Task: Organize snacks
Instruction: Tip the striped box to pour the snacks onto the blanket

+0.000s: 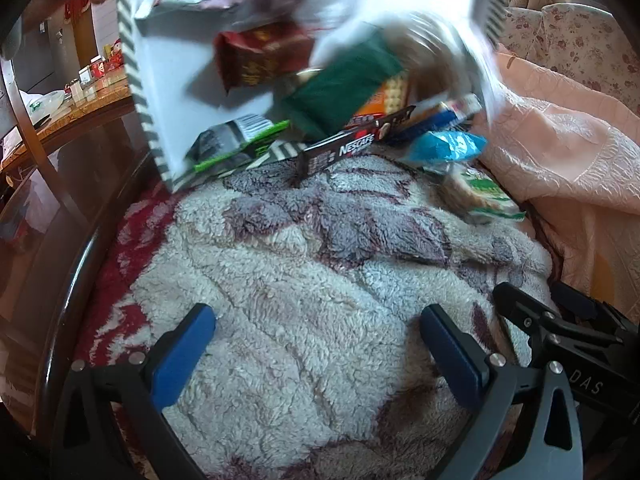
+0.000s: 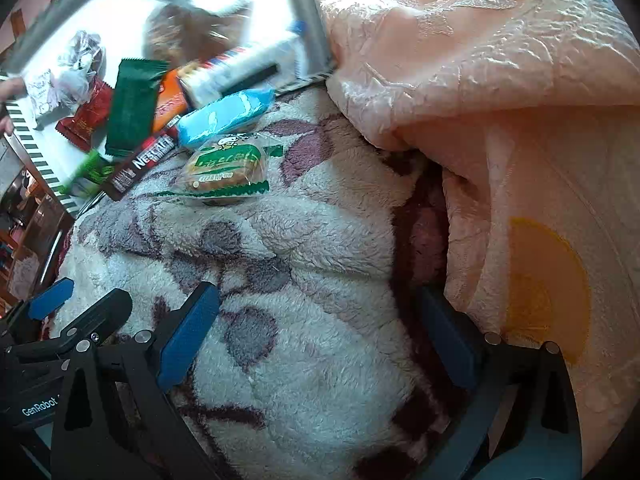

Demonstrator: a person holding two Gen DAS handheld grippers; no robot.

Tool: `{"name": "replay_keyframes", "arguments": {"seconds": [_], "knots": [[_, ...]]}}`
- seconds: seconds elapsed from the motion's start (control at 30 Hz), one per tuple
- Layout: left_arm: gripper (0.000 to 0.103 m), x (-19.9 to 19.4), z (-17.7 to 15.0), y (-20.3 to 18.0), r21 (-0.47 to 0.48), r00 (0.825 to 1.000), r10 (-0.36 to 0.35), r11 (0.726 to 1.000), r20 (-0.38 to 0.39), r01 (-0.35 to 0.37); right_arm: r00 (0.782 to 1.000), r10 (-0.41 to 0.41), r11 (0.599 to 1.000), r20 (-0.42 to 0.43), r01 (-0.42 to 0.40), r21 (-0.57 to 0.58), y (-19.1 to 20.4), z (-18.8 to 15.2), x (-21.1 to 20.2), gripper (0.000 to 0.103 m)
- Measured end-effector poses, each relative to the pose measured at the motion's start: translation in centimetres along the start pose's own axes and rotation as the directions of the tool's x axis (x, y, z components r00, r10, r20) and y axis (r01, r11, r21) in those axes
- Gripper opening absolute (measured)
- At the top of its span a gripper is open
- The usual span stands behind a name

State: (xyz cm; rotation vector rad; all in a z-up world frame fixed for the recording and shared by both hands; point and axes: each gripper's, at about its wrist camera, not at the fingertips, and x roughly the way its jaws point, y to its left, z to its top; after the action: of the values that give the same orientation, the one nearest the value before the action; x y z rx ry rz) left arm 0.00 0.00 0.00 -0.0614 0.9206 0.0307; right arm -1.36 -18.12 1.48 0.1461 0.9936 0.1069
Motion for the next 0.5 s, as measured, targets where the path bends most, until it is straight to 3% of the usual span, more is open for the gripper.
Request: {"name": "replay_keyframes", "arguments": {"seconds": [0.5], "knots": [[0.103,0.0,0.01,0.01,0.0,1.0,0.0,1.0,0.0,0.0,1.0,0.0,1.0,0.001,0.0,0.0,-0.04,-0.01,0.14,0.1]]}}
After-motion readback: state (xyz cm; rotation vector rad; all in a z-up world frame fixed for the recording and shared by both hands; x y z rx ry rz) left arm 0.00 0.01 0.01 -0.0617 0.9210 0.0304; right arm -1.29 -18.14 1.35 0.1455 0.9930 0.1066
